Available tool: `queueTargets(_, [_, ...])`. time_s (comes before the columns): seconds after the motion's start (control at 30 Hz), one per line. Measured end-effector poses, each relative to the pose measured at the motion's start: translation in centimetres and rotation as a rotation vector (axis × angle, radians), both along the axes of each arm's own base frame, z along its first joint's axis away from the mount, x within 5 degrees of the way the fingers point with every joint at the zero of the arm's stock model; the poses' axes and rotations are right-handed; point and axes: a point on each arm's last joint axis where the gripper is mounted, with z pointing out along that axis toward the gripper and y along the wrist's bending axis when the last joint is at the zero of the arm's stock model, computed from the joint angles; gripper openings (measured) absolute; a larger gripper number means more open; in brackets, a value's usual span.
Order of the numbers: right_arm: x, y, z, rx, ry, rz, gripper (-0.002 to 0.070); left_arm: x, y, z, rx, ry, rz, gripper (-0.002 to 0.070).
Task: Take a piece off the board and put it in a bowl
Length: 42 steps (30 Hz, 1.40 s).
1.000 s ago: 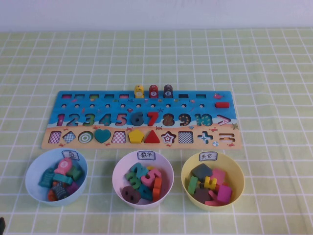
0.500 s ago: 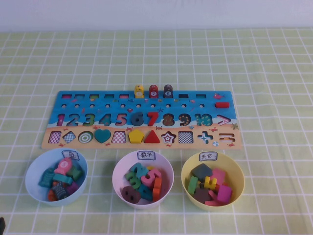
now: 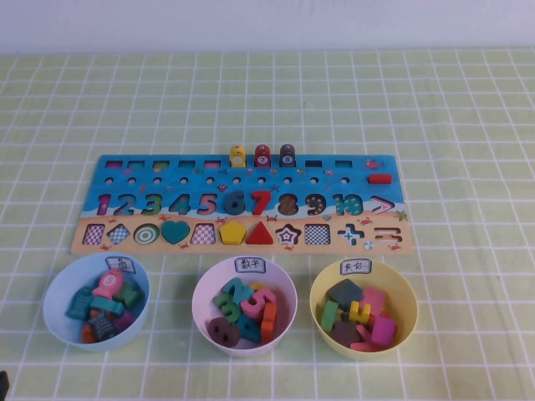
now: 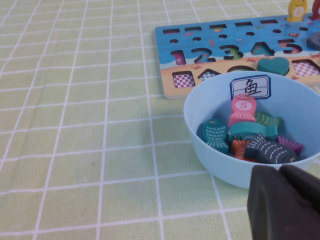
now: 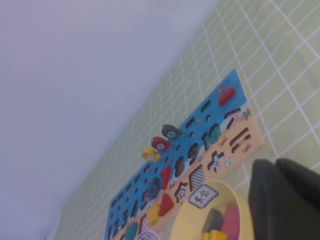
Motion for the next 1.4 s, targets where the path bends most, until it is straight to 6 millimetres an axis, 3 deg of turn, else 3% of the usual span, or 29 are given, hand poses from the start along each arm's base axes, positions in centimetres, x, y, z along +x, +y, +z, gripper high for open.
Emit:
queueTargets(0.43, [-0.3,0.5,0.0,-0.159,0.004,0.081,-0.0017,0.0,0.0,0.0,0.000,0.000,0.000,-0.0005])
queueTargets(0.5, [-0.3,0.7,1.0,-0.214,0.020,0.117,-0.0017,0.0,0.0,0.0,0.000,0.000,0.000,-0.0005])
queueTargets(0.73, [1.8,0.3,8.1,-0.596,0.169,0.232,-0.0017,0.0,0.0,0.0,0.000,0.000,0.000,-0.0005])
queueTargets(0.9, [5.5,-0.5,13.2,-0.812,0.334,0.311,-0.0017,0.0,0.0,0.0,0.000,0.000,0.000,-0.0005])
queueTargets(1.03, [8.8,-0.9,15.7,-0.909,0.451,0.396,-0.0017,0.0,0.0,0.0,0.000,0.000,0.000,-0.0005])
queueTargets(1.17, [12.8,-1.0,16.7,-0.945,0.588,0.517,-0.0017,0.0,0.0,0.0,0.000,0.000,0.000,-0.0005])
queueTargets(1.4, [20.2,-0.3,16.6,-1.110,0.717,0.613,-0.0017,0.0,0.0,0.0,0.000,0.000,0.000,-0.0005])
